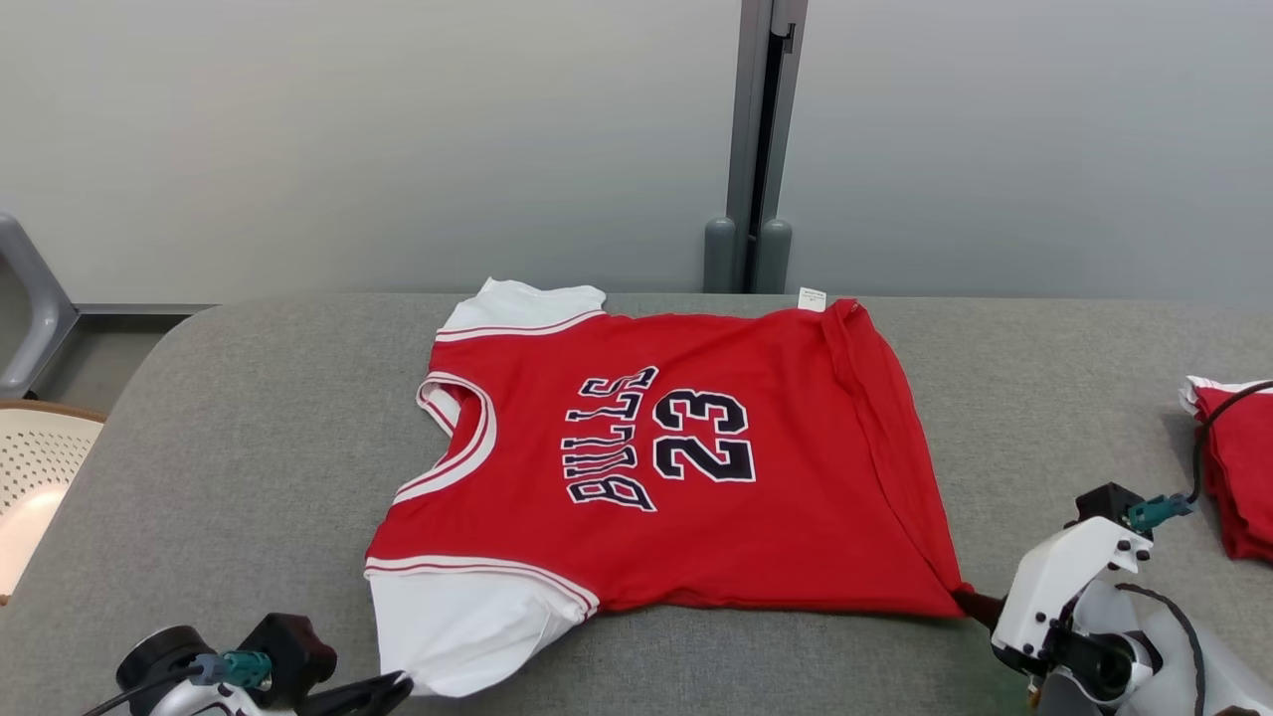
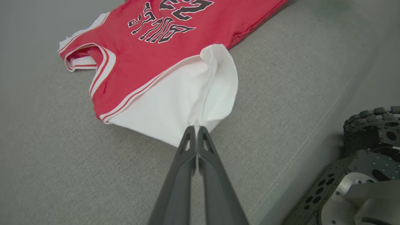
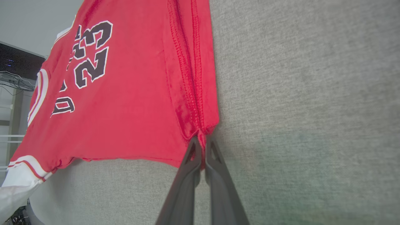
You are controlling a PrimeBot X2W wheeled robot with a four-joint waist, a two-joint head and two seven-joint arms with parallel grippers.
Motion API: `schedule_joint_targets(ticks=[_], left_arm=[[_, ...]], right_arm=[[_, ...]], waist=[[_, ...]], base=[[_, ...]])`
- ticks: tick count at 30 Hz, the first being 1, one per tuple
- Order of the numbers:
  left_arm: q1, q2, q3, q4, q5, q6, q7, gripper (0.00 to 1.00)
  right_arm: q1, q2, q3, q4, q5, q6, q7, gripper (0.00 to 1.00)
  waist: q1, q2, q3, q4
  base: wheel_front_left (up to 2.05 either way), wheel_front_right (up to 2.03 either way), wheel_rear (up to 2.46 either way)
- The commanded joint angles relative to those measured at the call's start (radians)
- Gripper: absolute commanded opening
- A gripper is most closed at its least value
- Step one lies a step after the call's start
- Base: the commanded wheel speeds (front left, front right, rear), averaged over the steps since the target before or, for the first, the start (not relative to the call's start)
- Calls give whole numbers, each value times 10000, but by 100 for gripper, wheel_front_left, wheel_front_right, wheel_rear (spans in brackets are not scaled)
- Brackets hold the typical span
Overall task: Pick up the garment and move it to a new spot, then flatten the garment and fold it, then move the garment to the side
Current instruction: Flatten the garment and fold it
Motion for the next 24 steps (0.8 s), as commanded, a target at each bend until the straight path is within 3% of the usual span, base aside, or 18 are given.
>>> schedule_joint_targets(ticks=[1, 12, 24], left_arm=[[154, 81, 11, -64, -45, -3, 34, 0], [804, 837, 9, -1599, -506, -3, 1043, 0], [-151, 1034, 9, -1478, -225, -4, 837, 0]], right_arm=[[184, -97, 26, -61, 63, 0, 136, 0], [817, -793, 342, -1145, 265, 0, 1755, 0], [584, -874, -49, -1907, -17, 0, 1972, 0]], waist=[[0, 0, -21, -12], [0, 0, -191, -103], [0, 0, -81, -151]], base=[[0, 0, 0], [0, 0, 0], [0, 0, 0]])
